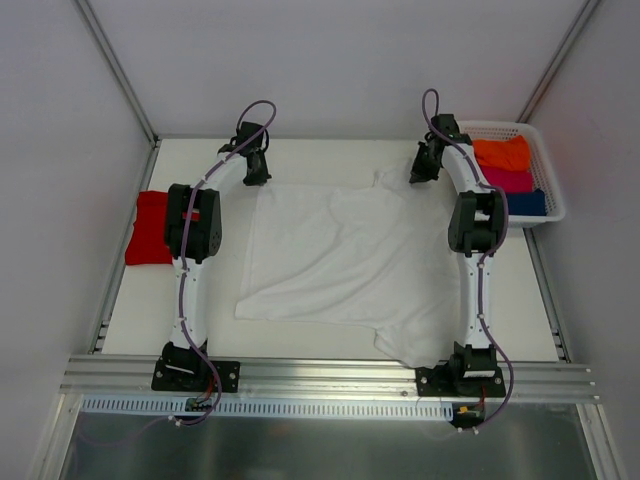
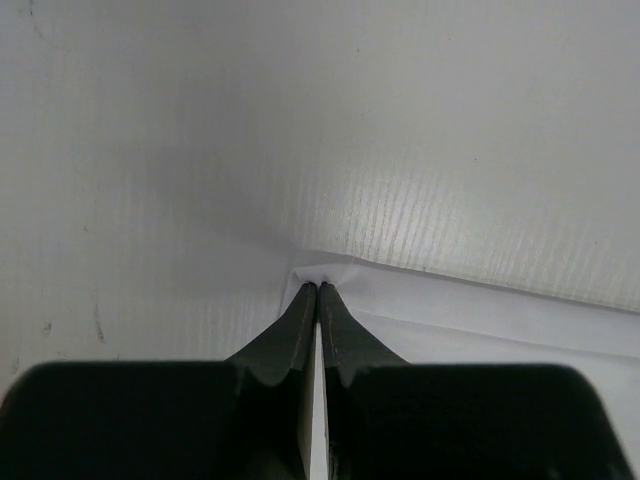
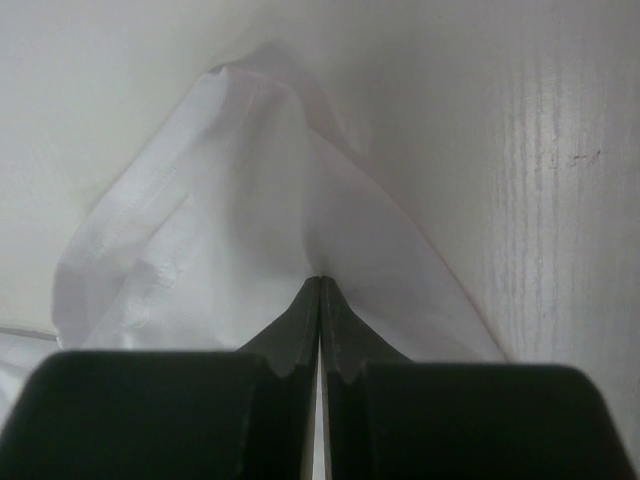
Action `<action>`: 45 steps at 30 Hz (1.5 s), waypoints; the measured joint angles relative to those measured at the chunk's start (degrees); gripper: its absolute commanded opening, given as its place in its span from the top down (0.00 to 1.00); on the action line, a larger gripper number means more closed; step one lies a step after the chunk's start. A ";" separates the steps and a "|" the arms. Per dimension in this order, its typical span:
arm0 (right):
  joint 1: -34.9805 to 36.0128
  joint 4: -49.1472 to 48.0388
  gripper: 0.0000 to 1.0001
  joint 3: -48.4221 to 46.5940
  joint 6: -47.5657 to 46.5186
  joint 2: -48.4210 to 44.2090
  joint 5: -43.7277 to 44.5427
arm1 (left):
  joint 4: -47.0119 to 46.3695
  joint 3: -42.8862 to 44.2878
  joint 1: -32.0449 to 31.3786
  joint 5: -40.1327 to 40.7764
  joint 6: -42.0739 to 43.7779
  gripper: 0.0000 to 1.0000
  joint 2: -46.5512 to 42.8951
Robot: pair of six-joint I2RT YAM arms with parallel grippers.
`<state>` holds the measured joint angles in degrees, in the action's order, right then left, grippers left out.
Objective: Fold and stack the t-shirts
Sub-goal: Flatten out the tshirt
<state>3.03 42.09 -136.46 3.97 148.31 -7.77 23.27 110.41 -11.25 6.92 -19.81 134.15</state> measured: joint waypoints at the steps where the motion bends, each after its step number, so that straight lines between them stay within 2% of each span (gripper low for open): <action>1: 0.13 -0.48 1.00 0.66 -0.17 -0.31 0.24 | 0.00 0.00 0.00 0.15 0.00 1.00 0.02; 16: 1.25 -4.85 1.00 17.75 -1.79 -12.68 6.01 | -0.42 -1.55 0.00 1.11 -0.11 1.00 -0.11; 27: 1.77 -6.84 1.00 21.70 -2.54 -21.75 8.11 | 0.09 -7.58 0.00 1.31 -0.72 1.00 -6.73; 37: 4.00 -7.58 1.00 30.42 -2.64 -23.78 11.10 | 0.04 -13.86 0.00 1.27 -0.81 1.00 -14.91; 45: 5.09 -8.74 1.00 28.98 -2.54 -23.71 12.00 | 0.02 -14.03 0.00 1.14 -0.81 1.00 -14.91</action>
<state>8.12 33.34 -107.48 1.43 124.60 4.23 23.29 96.38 -11.25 8.05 -20.62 119.24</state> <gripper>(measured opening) 0.009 0.009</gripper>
